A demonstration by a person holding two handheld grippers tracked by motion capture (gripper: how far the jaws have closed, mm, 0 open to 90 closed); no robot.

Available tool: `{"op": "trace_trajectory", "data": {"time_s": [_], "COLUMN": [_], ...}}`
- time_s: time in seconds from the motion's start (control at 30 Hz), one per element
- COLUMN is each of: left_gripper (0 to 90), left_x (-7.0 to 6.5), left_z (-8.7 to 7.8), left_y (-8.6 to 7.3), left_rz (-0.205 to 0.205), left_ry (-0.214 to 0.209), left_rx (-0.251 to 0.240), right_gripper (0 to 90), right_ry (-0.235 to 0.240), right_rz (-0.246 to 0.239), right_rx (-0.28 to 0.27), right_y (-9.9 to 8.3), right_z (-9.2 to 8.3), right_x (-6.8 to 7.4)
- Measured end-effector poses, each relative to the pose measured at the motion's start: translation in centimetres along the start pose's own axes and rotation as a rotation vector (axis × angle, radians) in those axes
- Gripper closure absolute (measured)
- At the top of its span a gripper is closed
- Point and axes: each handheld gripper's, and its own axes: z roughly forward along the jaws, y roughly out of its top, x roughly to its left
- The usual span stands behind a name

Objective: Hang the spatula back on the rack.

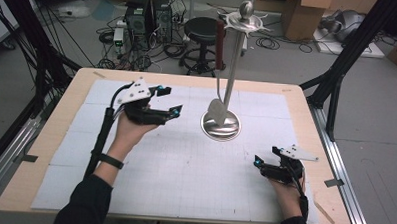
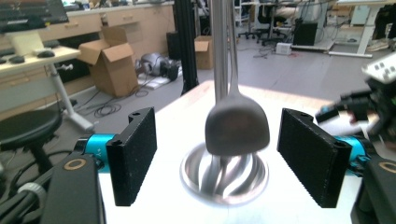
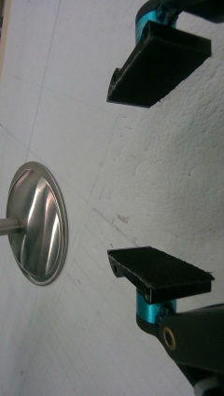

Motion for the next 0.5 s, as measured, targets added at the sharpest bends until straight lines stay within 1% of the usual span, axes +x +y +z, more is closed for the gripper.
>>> {"op": "trace_trajectory", "data": {"time_s": [0.03,0.07,0.1,0.2,0.3,0.33,0.4,0.43,0.47,0.5], "left_gripper": [28.3,27.8,27.3,25.6,24.7,24.3,22.8,22.3,21.8,21.8], "left_x": [0.1,0.2,0.4,1.0,1.6,1.8,2.1,2.2,2.2,2.2], "left_z": [-0.9,-1.8,-2.7,-5.2,-8.0,-8.7,-10.1,-10.5,-11.2,-11.7], "left_y": [-0.4,-0.9,-1.4,-2.7,-4.3,-4.7,-5.5,-5.8,-6.4,-6.9], "left_rz": [0.009,0.008,0.003,-0.025,-0.056,-0.06,-0.064,-0.066,-0.055,-0.054], "left_ry": [0.01,0.02,0.021,0.034,0.063,0.068,0.085,0.092,0.107,0.117], "left_rx": [0.01,0.014,0.018,0.026,0.031,0.041,0.059,0.059,0.061,0.071], "right_gripper": [19.6,19.6,19.6,19.7,19.6,19.7,19.6,19.7,19.6,19.7], "right_ry": [0.0,-0.001,0.0,-0.001,-0.002,-0.003,-0.004,-0.004,-0.006,-0.004], "right_rz": [0.001,0.001,0.004,0.002,0.0,0.002,0.005,0.002,0.003,0.007], "right_rx": [0.0,0.0,0.001,0.003,0.01,0.011,0.015,0.016,0.017,0.016], "right_y": [0.0,0.0,0.0,0.0,0.0,0.0,0.1,0.1,0.1,0.1], "right_z": [0.0,0.0,0.0,0.0,0.1,0.1,0.1,0.2,0.2,0.2], "right_x": [0.0,0.0,0.0,0.0,0.0,0.0,0.0,0.0,0.0,0.0]}}
